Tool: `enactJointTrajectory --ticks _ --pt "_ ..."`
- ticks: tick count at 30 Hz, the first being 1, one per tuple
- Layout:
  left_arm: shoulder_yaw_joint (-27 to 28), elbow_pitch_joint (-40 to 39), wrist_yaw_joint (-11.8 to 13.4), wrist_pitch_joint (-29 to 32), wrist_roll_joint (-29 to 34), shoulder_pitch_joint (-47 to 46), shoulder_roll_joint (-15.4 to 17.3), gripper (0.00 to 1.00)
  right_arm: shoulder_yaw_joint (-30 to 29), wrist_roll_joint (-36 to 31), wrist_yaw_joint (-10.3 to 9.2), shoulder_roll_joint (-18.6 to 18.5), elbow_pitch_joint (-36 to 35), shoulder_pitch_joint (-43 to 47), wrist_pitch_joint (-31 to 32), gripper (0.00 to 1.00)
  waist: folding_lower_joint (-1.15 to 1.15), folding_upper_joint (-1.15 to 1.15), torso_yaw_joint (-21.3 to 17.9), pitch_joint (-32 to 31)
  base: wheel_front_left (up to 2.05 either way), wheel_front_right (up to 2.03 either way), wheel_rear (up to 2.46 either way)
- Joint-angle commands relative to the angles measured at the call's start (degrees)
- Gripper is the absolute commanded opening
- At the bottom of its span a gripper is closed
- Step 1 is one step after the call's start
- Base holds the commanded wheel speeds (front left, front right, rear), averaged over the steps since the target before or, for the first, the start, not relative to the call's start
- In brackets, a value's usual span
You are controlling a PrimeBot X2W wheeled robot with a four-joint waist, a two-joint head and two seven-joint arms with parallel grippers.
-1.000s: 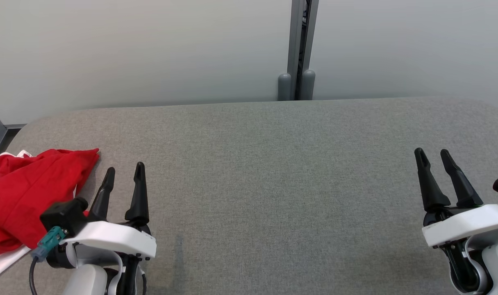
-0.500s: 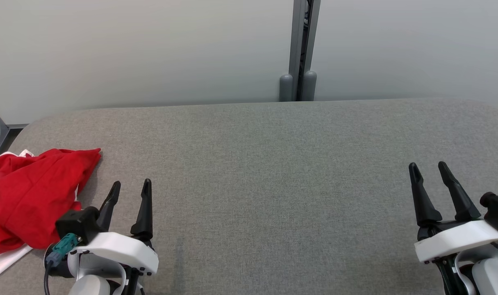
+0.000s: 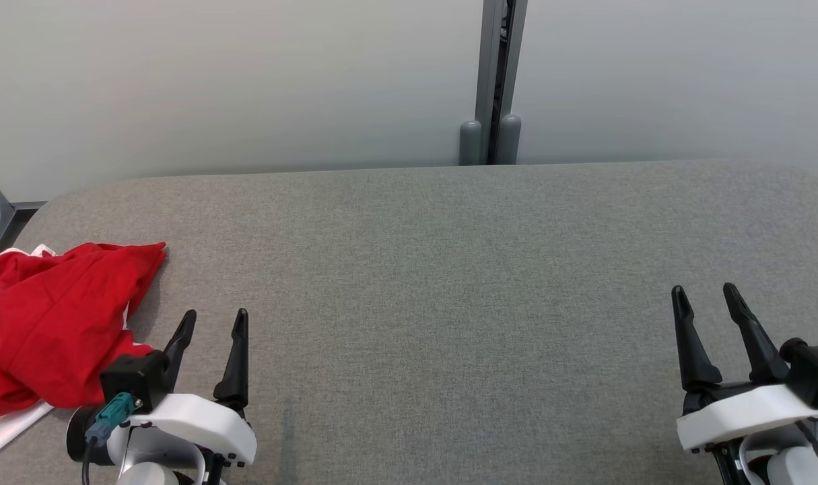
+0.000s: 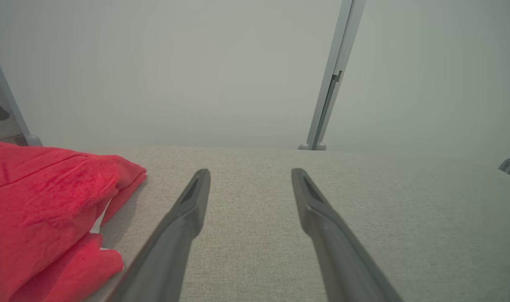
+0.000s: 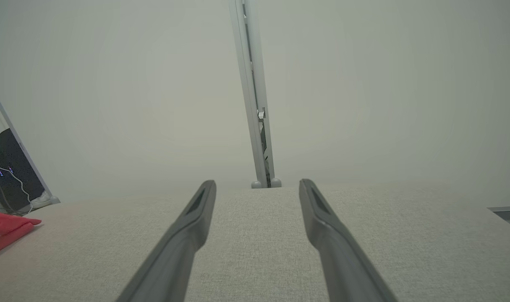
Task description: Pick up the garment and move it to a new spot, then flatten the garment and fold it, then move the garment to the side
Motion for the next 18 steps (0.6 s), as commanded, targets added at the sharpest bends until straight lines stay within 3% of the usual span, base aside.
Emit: enactJointTrajectory --ticks 1,18 --pt "0.33 -0.12 -0.42 -0.33 1.02 0.45 0.27 1.0 -0.78 -1.38 0.23 0.13 -0.35 0.57 -0.43 1.0 0.0 0.0 0.02 0.01 0.0 0.0 0.0" --pt "1.61 -1.05 -1.97 -0.46 5.23 1.25 0.36 1.0 -5.4 -8.47 0.27 4.16 -0.91 3.84 -1.31 1.0 0.0 0.0 0.03 -0.02 0.0 0.0 0.0"
